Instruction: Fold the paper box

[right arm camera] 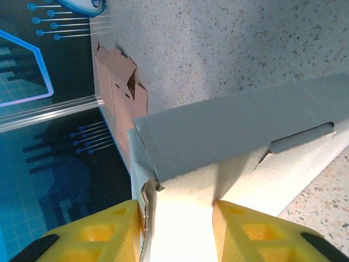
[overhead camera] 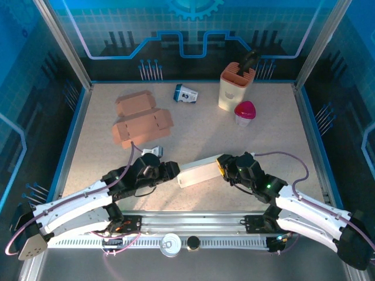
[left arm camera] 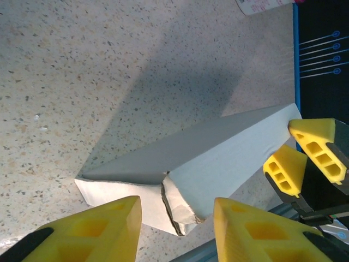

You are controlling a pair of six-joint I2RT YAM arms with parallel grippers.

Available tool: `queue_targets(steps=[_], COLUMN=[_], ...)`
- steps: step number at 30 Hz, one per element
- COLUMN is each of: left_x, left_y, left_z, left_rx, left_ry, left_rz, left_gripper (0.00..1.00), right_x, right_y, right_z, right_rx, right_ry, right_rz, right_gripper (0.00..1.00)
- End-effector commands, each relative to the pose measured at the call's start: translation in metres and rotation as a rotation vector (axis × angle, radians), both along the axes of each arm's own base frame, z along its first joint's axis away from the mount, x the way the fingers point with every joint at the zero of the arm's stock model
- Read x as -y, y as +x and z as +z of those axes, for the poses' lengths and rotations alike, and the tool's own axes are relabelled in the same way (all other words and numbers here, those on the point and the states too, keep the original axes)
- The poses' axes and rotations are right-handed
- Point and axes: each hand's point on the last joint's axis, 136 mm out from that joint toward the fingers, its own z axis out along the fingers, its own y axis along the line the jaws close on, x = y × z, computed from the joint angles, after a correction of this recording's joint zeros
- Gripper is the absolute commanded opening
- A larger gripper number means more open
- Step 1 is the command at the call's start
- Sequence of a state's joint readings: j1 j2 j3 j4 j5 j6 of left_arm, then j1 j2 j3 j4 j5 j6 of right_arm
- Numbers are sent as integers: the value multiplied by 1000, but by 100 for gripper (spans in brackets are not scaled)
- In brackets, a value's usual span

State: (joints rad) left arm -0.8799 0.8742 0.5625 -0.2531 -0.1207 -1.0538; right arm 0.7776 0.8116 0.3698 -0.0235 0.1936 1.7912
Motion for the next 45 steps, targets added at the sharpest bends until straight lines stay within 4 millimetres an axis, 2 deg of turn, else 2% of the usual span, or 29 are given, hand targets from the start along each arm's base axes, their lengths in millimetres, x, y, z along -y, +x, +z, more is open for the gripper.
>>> queue_targets(steps=[1, 11, 16, 20, 23, 25, 28, 32, 37, 41, 45], left_x=[2, -1, 0, 0, 0, 1, 3, 6, 8, 10, 12], left_y=[-4, -10, -15, -17, -16, -16, -15, -14, -12, -12, -11], left_z=[-11, -27, -46, -53, -49, -45, -41, -39, -37, -36, -34], left_rx=[-36, -69, -110, -122, -109, -99, -89, -80, -71, -66, -59], left_ry=[-17, -3, 19, 24, 22, 20, 27, 29, 36, 38, 41], left_rz=[-10, -19, -35, -36, -35, -41, -51, -58, -59, -66, -74], left_gripper=[39, 30, 22, 21, 19, 18, 17, 16, 16, 16, 16], right_x=[13, 18, 22, 23, 22, 19, 12, -1, -2, -14, -26], right_y=[-16, -20, -25, -26, -25, -26, -31, -32, -40, -26, -9], right_z=[-39, -44, -55, -53, -43, -31, -10, 10, 9, 17, 15], right_rx=[-97, -113, -145, -148, -130, -125, -106, -105, -330, -363, -400], right_ry=[-98, -112, -123, -130, -142, -160, -187, -195, -279, -290, -270], right_rz=[8, 2, -9, -4, 12, 24, 19, -13, -108, -150, -151], right_gripper=[37, 36, 32, 31, 39, 53, 67, 69, 71, 75, 77])
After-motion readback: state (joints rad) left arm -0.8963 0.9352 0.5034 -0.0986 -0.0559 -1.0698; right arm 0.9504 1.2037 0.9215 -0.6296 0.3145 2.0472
